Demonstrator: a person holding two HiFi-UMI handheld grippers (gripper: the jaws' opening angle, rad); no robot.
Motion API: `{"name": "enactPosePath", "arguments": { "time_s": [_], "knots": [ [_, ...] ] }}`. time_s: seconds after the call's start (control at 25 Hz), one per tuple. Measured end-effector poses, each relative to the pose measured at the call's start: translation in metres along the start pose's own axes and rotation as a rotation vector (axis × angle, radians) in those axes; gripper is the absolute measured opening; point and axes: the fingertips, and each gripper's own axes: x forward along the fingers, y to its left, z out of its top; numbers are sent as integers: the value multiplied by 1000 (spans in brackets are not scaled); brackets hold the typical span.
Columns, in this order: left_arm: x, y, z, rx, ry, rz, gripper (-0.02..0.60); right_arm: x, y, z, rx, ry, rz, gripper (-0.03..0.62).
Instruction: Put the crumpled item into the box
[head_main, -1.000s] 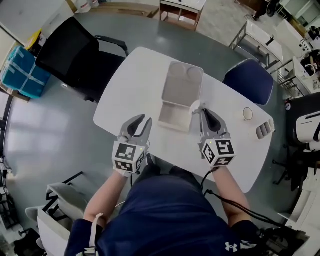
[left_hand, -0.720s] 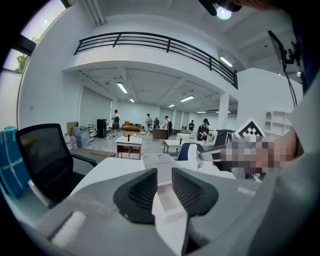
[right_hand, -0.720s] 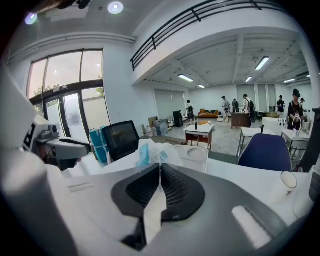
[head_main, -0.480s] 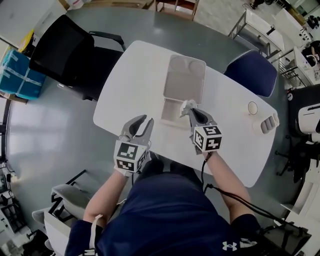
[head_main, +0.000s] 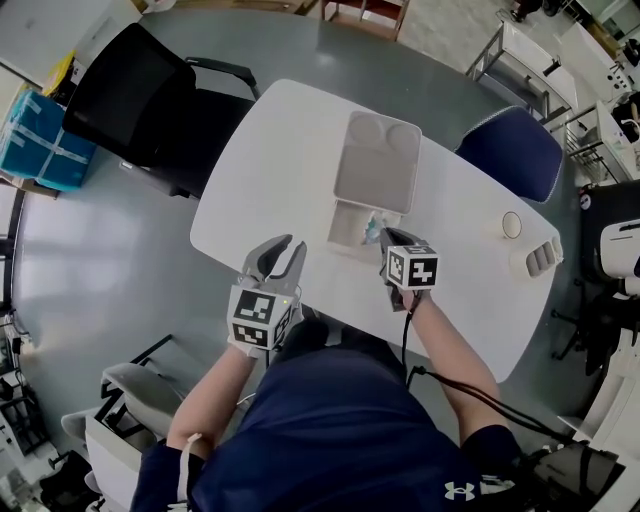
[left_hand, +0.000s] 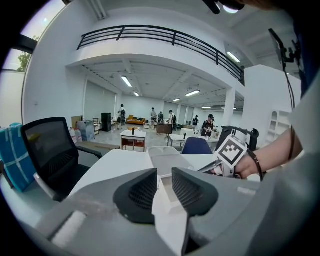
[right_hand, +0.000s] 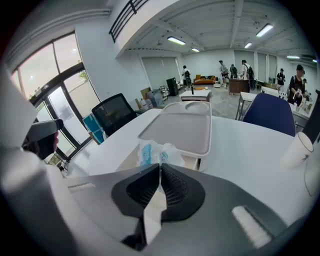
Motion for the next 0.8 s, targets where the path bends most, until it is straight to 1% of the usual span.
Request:
{"name": "enactPosePath", "arguments": {
  "time_s": [0.32, 0.48, 0.64, 0.76, 0.8],
  "knots": [
    [-8, 12, -4, -32, -8, 27, 103, 23, -3, -13, 152, 129, 14, 14],
    [-17, 20, -12, -54, -10, 50, 103, 32, -2, -18, 180, 179, 3, 14],
    [-25, 29, -18, -71, -9, 70, 103, 42, 2, -21, 227, 210, 16, 14],
    [-27, 32, -19, -81, -12, 74, 103, 46, 3, -24, 237, 230, 9, 15],
    [-27, 33, -19, -83, -13, 74, 103, 47, 3, -23, 238, 230, 10, 33]
  ]
}}
